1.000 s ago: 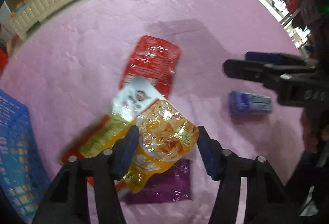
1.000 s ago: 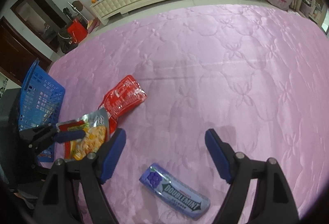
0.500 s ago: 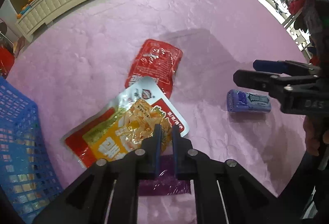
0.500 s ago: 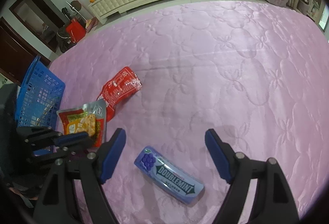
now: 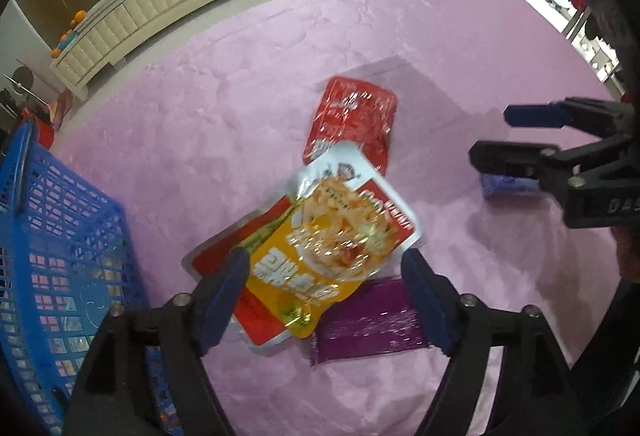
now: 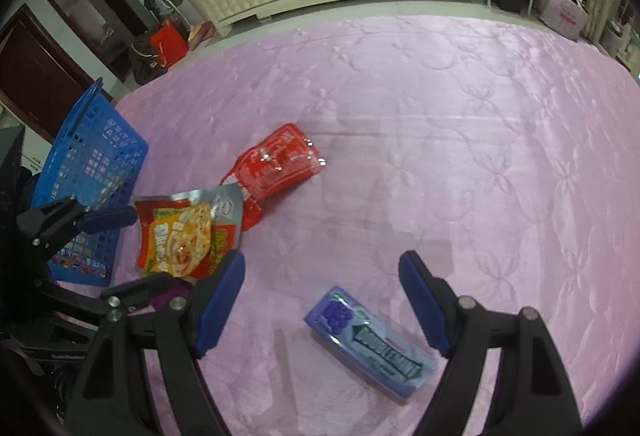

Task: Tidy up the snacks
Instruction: 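Reach the left gripper to the yellow-and-silver snack pouch and grasp it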

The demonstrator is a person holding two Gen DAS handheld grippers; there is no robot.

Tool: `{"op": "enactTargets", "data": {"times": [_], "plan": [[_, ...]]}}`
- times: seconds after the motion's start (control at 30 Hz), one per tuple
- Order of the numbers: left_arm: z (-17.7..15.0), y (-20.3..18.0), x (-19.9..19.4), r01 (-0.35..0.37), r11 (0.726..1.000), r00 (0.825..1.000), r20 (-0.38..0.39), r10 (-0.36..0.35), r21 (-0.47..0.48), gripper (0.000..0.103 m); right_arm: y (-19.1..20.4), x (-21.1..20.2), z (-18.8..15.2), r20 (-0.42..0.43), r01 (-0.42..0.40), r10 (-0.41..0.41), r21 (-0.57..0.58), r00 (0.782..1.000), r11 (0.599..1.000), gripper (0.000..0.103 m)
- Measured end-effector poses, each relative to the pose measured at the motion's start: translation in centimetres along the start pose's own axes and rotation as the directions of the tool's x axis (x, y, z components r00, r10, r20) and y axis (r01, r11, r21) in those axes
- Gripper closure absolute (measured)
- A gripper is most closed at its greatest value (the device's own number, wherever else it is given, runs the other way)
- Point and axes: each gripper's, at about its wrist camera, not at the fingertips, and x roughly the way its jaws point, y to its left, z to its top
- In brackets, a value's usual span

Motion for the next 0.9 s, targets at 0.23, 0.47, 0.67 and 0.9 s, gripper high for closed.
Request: {"op": "enactTargets", "data": {"times": [0.23, 0.47, 0.67, 0.9], "plan": [[-0.3, -0.3, 3.2, 0.01, 0.998, 0.998, -0.07, -0.006, 0.058, 0.026, -0.2, 1.1, -0.1, -0.017, -0.006, 0.006, 0.009, 1.0, 1.0, 0.02], [-0.5, 2.2, 2.8, 0.118, 0.99, 0.992, -0.029, -0.12, -0.074, 0.046, -1.5, 1.4, -0.5, -0.032, 0.001, 0.0, 0.038, 0.999, 0.999, 0.02], [-0.8, 3.8, 1.7, 0.113, 0.99, 0.993, -0.012, -0.115, -0.087, 0.07, -1.0, 1.5, -0.6, -0.035, -0.005, 0.006, 0.044, 0.999, 0.999, 0.02], [-1.6, 4.5, 1.8, 0.096, 0.99, 0.995, 0.008, -0.095, -0.104, 0.102, 0.5, 1.6, -0.7, -0.038, -0.008, 0.009, 0.022, 0.999, 1.0, 0.02]]}}
